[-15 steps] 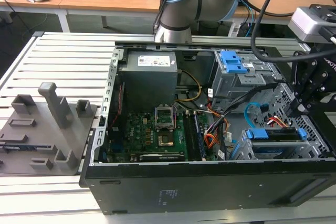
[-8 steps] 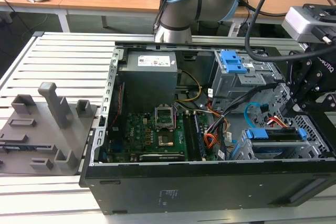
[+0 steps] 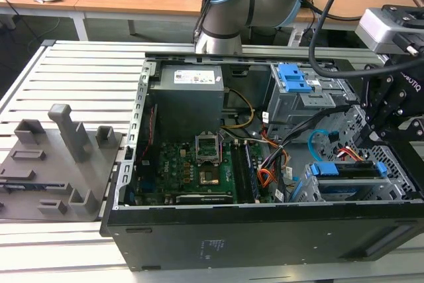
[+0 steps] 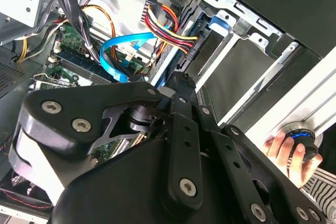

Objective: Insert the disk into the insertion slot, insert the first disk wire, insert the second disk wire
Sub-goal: 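Insert the second disk wire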

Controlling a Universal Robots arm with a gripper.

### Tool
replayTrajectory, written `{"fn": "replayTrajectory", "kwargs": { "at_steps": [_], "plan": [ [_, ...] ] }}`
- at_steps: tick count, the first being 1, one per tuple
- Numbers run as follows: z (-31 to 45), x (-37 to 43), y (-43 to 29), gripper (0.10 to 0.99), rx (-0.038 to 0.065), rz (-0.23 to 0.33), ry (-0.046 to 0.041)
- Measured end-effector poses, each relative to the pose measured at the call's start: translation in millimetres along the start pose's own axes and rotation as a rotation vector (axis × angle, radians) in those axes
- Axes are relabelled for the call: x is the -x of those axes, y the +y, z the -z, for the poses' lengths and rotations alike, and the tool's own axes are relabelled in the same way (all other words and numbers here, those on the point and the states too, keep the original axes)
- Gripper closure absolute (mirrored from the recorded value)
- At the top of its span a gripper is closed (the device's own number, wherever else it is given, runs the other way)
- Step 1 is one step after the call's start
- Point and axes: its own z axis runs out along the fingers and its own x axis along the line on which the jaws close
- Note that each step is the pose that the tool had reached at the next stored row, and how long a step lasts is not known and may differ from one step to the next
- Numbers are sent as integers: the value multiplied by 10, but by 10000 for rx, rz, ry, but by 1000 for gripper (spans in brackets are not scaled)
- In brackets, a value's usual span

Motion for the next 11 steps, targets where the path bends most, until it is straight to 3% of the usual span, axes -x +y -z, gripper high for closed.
{"fn": "replayTrajectory", "kwargs": {
  "at_steps": [4,5,6,7,8,11],
  "plan": [
    [0,0,1,973,0,0,0],
    [0,0,1,918,0,0,0],
    [0,0,1,918,0,0,0],
    [0,0,2,851,1,0,0],
    [0,0,2,729,0,0,0],
    [0,0,3,663,0,0,0]
  ]
}}
